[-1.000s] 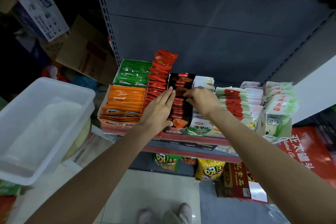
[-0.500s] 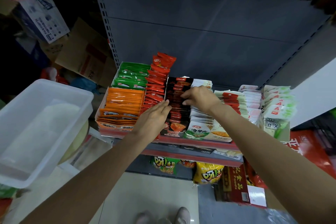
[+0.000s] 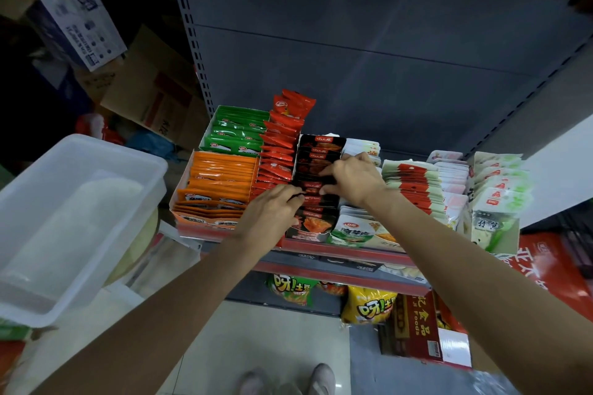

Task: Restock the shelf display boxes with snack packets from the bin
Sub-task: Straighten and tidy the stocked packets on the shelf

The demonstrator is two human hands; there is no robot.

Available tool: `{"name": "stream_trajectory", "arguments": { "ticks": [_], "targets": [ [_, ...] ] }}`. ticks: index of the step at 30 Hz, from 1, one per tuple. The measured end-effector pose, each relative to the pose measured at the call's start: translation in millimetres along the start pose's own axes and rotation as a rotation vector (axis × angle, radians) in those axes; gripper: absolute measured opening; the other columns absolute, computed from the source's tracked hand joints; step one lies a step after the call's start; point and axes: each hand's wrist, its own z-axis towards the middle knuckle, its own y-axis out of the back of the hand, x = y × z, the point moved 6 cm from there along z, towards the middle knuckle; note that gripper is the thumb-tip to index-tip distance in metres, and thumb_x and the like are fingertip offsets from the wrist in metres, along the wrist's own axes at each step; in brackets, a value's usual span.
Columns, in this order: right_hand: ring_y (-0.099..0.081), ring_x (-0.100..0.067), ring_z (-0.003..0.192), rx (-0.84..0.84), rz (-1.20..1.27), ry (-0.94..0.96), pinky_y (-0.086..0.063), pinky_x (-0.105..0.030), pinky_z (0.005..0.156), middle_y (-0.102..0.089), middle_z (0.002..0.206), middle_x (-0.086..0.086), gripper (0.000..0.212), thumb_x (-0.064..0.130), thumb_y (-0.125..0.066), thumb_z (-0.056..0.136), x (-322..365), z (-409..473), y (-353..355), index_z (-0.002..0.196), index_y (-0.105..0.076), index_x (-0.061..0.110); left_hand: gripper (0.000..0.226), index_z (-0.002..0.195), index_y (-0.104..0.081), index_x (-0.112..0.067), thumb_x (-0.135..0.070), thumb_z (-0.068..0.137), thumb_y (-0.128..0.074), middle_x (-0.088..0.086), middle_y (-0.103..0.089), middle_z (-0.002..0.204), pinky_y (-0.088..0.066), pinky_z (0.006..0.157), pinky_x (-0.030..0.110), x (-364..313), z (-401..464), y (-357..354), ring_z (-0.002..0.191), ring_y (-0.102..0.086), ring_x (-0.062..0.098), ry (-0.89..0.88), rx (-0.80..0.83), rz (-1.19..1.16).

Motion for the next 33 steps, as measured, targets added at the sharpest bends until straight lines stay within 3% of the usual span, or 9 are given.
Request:
{"name": "stream_trajectory", "arguments": {
  "ticks": [5, 9, 11, 13, 16, 19, 23, 30, 33],
  "targets": [
    [-0.054, -0.022, 0.106, -0.083, -0.053, 0.002, -0.026, -0.035, 0.093, -0.064, 0.106, -0.003, 0.025, 0.026, -0.050, 0.094, 8, 3, -1, 0.115, -0.063, 0.026, 0.060, 0.096, -0.072, -0.004, -0.021, 0.042, -0.094, 0.007, -0.070, 0.095, -0.057, 0.069, 0.031, -2, -3, 1, 0.085, -0.068, 0.022, -0.001, -0.032, -0.030],
    [-0.058, -0.026, 0.106, -0.027, 0.237, 0.007, -0.033, -0.035, 0.096, -0.066, 0.113, -0.002, 0.022, 0.027, -0.054, 0.093, -6, 2, 11, 0.109, -0.067, 0.019, 0.083, 0.119, -0.061, -0.001, -0.017, 0.045, -0.094, 0.013, -0.061, 0.123, -0.050, 0.089, 0.031, -3, -7, -4, 0.108, -0.062, 0.024, 0.072, -0.005, 0.018],
    [-0.059, -0.028, 0.104, -0.065, 0.188, -0.021, -0.035, -0.036, 0.094, -0.067, 0.110, -0.005, 0.020, 0.024, -0.052, 0.094, -6, 2, 14, 0.109, -0.063, 0.018, 0.098, 0.142, -0.030, 0.001, -0.007, 0.061, -0.086, 0.018, -0.034, 0.148, -0.031, 0.107, 0.032, -6, -3, -4, 0.134, -0.040, 0.027, 0.121, 0.040, 0.019],
    [-0.058, -0.028, 0.106, -0.097, 0.121, -0.071, -0.034, -0.038, 0.096, -0.065, 0.113, -0.007, 0.025, 0.019, -0.048, 0.095, -2, 2, 12, 0.118, -0.056, 0.020, 0.100, 0.146, 0.007, -0.005, 0.004, 0.080, -0.067, 0.014, 0.005, 0.157, -0.010, 0.118, 0.033, -9, 7, -6, 0.146, -0.002, 0.023, 0.141, 0.075, -0.028],
    [-0.049, -0.026, 0.118, -0.180, 0.176, -0.059, -0.035, -0.041, 0.098, -0.055, 0.128, -0.004, 0.046, 0.012, -0.050, 0.092, 0, -5, 18, 0.135, -0.044, 0.024, 0.100, 0.145, 0.018, -0.006, 0.011, 0.082, -0.057, 0.012, 0.025, 0.154, 0.004, 0.116, 0.028, -6, 24, -9, 0.143, 0.018, 0.022, 0.189, 0.151, -0.127],
    [-0.041, -0.023, 0.126, -0.222, 0.137, -0.036, -0.035, -0.039, 0.101, -0.045, 0.141, -0.001, 0.058, 0.008, -0.049, 0.091, -6, -21, 21, 0.145, -0.032, 0.022, 0.106, 0.143, 0.025, -0.007, 0.015, 0.078, -0.056, 0.010, 0.036, 0.149, 0.001, 0.116, 0.029, -4, 35, -14, 0.140, 0.027, 0.021, 0.242, 0.245, -0.229],
    [-0.029, -0.021, 0.137, -0.112, 0.059, 0.032, -0.024, -0.031, 0.112, -0.031, 0.151, -0.003, 0.064, 0.013, -0.051, 0.092, 2, -30, 5, 0.149, -0.022, 0.016, 0.111, 0.144, 0.024, -0.004, 0.005, 0.076, -0.063, 0.013, 0.035, 0.149, 0.009, 0.117, 0.034, -2, 38, -13, 0.139, 0.029, 0.023, 0.190, 0.203, -0.057],
    [-0.027, -0.016, 0.141, -0.151, 0.065, 0.036, -0.018, -0.031, 0.113, -0.036, 0.150, -0.001, 0.045, 0.027, -0.030, 0.102, 6, -30, 9, 0.144, -0.034, 0.016, 0.105, 0.147, 0.013, -0.002, -0.003, 0.080, -0.068, 0.017, 0.019, 0.155, 0.004, 0.118, 0.032, -5, 35, -12, 0.144, 0.013, 0.024, 0.165, 0.192, 0.009],
    [-0.039, -0.020, 0.133, -0.122, 0.095, 0.045, -0.026, -0.035, 0.109, -0.046, 0.143, -0.003, 0.040, 0.027, -0.034, 0.100, 4, -27, 10, 0.135, -0.048, 0.016, 0.113, 0.147, 0.012, -0.005, -0.025, 0.077, -0.074, 0.012, 0.018, 0.156, 0.004, 0.117, 0.031, -6, 29, -11, 0.145, 0.013, 0.021, 0.130, 0.197, -0.046]
  ]
}}
